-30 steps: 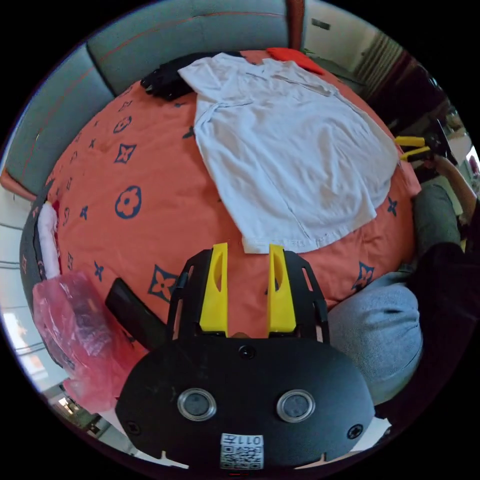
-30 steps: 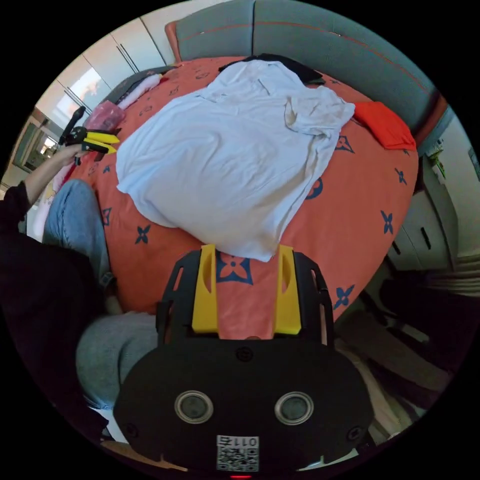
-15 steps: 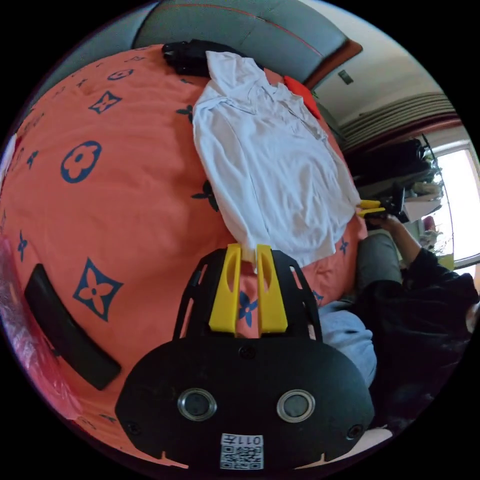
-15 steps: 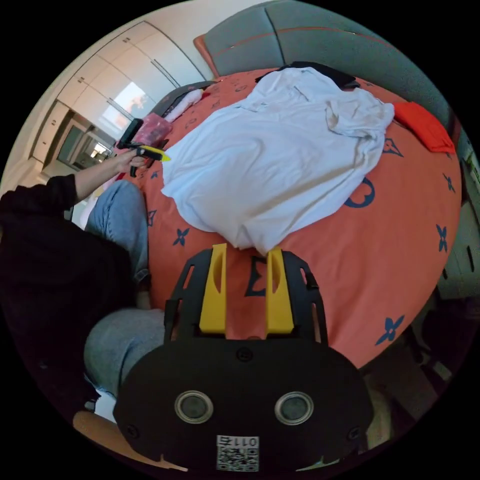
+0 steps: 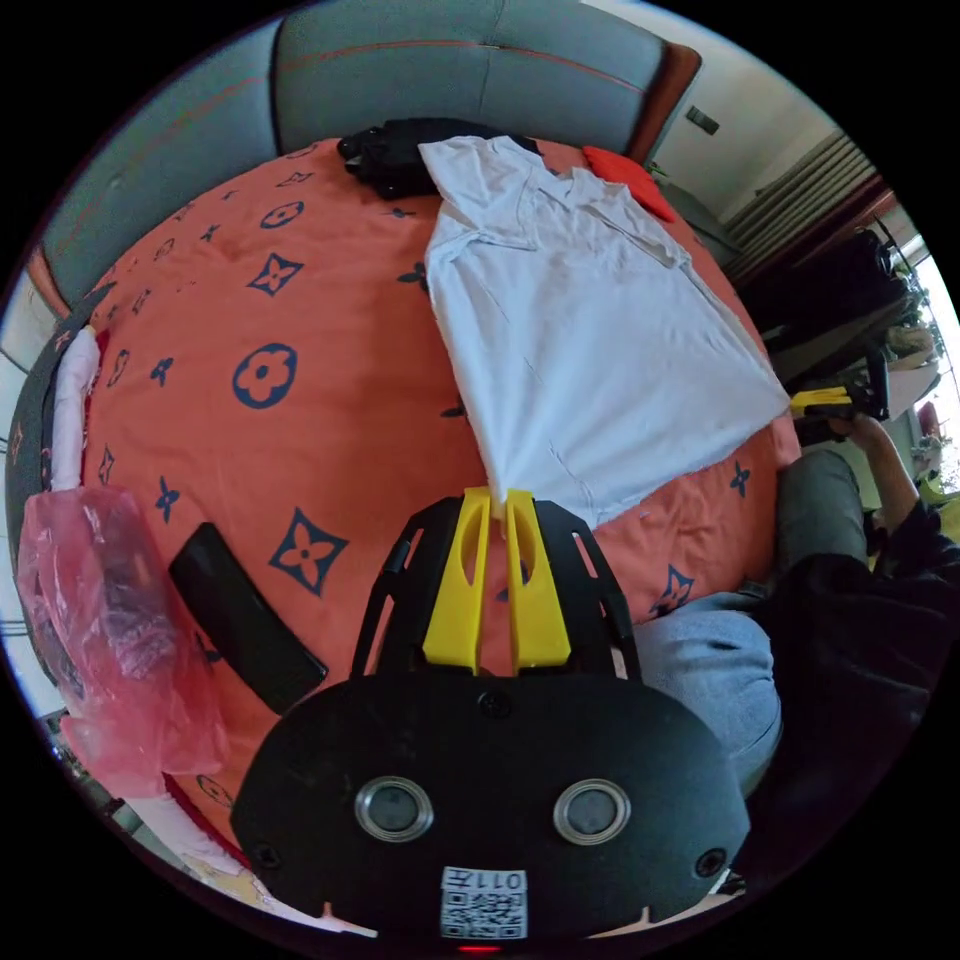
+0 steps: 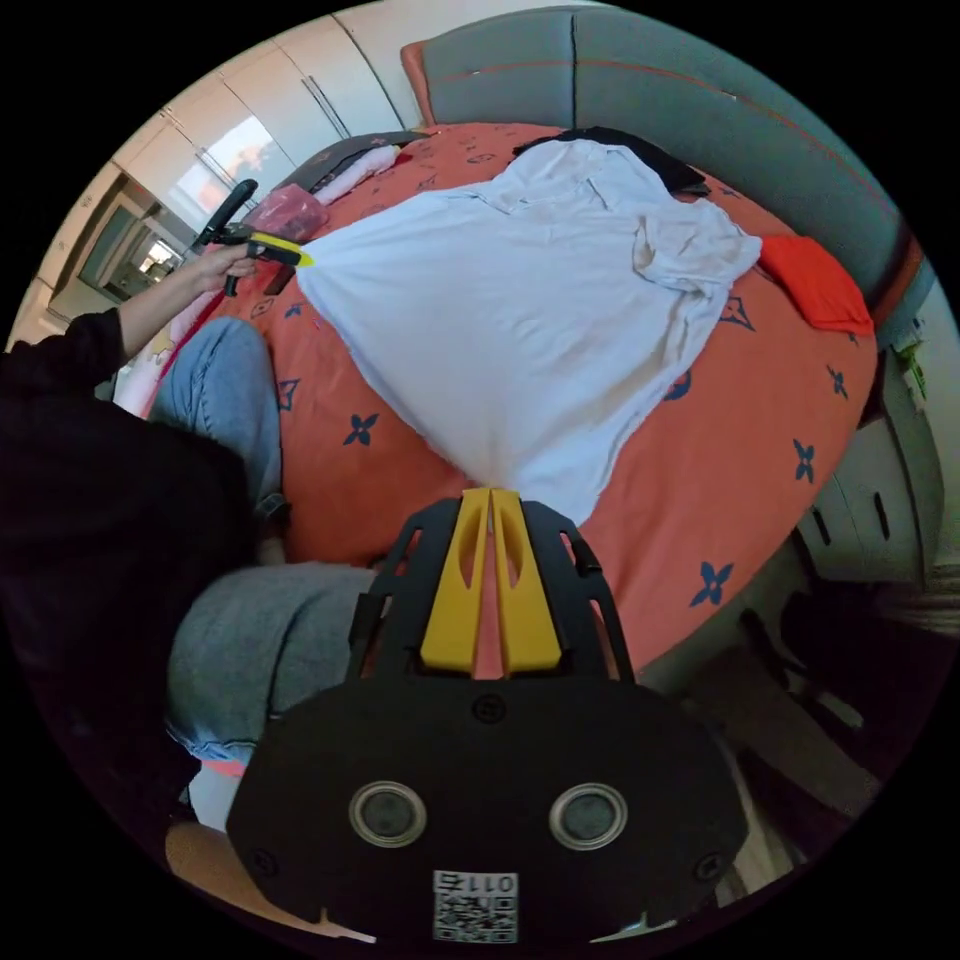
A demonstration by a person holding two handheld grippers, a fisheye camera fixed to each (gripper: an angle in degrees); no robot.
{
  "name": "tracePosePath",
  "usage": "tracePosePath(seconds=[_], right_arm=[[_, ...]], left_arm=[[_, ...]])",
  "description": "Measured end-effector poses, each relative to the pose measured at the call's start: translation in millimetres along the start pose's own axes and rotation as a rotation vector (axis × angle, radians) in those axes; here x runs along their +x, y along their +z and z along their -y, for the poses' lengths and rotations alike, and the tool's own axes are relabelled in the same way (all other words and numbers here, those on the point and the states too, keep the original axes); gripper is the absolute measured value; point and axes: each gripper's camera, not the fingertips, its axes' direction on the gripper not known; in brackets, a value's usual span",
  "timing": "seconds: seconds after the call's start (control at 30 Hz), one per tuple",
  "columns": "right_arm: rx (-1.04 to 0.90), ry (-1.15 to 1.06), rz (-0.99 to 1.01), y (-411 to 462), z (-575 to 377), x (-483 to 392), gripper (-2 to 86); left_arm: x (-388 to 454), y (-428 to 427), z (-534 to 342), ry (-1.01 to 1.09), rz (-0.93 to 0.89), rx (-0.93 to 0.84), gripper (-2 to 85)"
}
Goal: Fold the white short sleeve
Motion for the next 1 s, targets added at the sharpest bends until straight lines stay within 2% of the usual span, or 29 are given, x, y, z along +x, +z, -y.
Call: tracePosePath(seconds=[0.1,0.2,0.3,0.37,0.5,0.57,0.63,0.7,0.83,0.93,1.0], right_arm=[[-0.053,0.109,-0.036,-6,-13,9,4.1],[0.066,0.177,0.099,-26,-27,15,8.0],[0.063,0.194,0.127,-32,-29,16,10.4],[0.055,0.204,0.117,-35,-29,16,11.0],[0.139,0.195,0.265,-53,-24,10,10.4],[0.096,0.167,0.314,-54,-17,0,8.4],[0.029,0.115,0.275,-57,-13,-17,4.5],[-0.017,0.063,0.151,-77,-10,-45,3.0],[-0.005,-0.007,-0.035,-141,0,-84,2.2],[0.064,-0.078,-0.255,-221,16,-124,1.9],[0.096,-0.141,-0.484,-287,25,-164,1.8]], left_arm=[[9,-4,-7,-0.018,0.019,-0.01,0.4],[19,-6,-12,-0.06,0.005,-0.021,0.4],[33,-10,-19,-0.076,-0.003,-0.031,0.4],[41,-14,-23,-0.074,0.002,-0.042,0.4],[54,-27,-34,-0.085,-0.011,-0.056,0.4],[61,-33,-39,-0.075,-0.005,-0.062,0.3],[72,-42,-44,-0.034,0.026,-0.061,0.3],[91,-63,-51,0.046,0.108,-0.055,0.2],[110,-122,-54,0.102,0.151,0.039,0.1],[123,-194,-51,0.122,0.192,0.184,0.0],[140,-258,-50,0.163,0.257,0.293,0.0]])
